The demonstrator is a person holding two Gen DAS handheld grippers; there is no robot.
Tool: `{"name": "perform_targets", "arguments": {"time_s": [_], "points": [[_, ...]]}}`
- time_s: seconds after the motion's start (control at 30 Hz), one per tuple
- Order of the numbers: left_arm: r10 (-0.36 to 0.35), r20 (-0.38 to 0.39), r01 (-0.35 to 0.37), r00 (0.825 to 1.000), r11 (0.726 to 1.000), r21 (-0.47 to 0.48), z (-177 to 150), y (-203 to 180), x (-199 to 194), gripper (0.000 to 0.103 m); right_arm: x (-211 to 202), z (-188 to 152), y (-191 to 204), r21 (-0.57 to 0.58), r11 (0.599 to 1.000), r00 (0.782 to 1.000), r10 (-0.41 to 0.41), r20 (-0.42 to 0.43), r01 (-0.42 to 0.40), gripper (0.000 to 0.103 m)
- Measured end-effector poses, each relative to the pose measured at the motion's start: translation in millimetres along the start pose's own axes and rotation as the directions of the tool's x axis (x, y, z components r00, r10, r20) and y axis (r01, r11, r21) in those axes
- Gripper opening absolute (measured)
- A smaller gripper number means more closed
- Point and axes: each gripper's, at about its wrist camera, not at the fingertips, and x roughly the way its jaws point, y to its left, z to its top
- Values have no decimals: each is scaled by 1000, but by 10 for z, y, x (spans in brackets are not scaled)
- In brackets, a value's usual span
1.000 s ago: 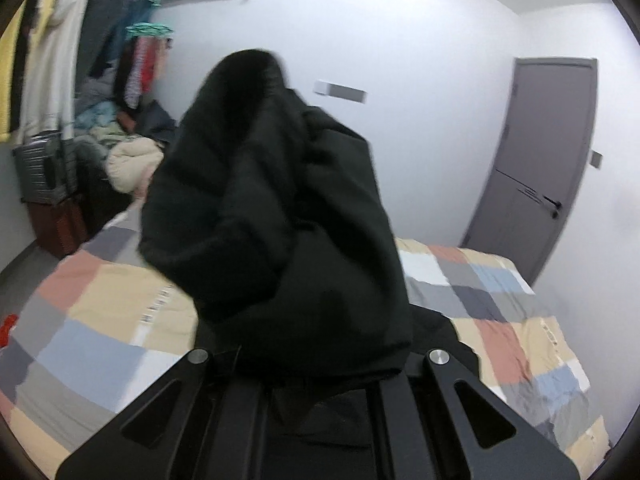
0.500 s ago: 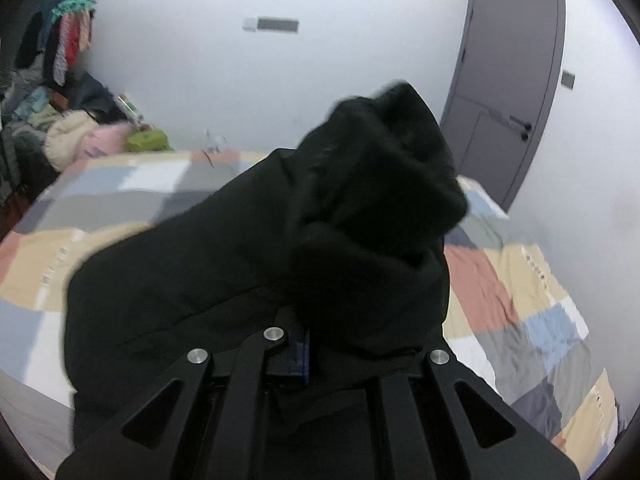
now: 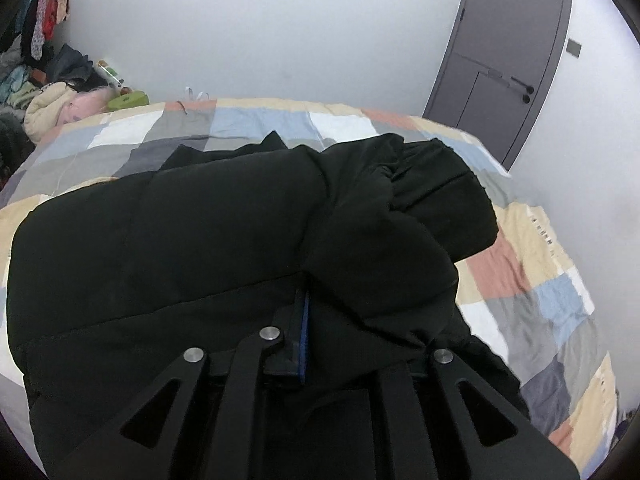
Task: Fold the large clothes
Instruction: 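Lift the sleeve and fold it over the jacket body with the left tool, then open the left tool and release the sleeve on the jacket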
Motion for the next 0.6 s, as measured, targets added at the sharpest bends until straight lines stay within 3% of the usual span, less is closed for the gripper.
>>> {"name": "perform_targets", "arguments": {"time_s": [0.07,0.13,0.17,0.4,0.6], "points": [[3,9,-3,1000,1000,-8,-1,-13,-65,25,-8,26,41,-8,1000,1000,6,9,-6,103],[61,34,-61,998,998,11,-24,-60,-142,76,-12,58,77,-17,1000,1000,12,18,-12,103],[70,55,-71,996,997,18,-46,-62,-210,85,0,77,82,-18,1000,1000,16,19,-15,103],[24,130,-18,991,999,-45,-96,271,-707,89,27,310,258,-45,998,996,40,82,-37,103],[158,158,-145,975,985,-90,-69,929,-966,89,493,645,550,-133,988,987,98,125,-81,103]]}}
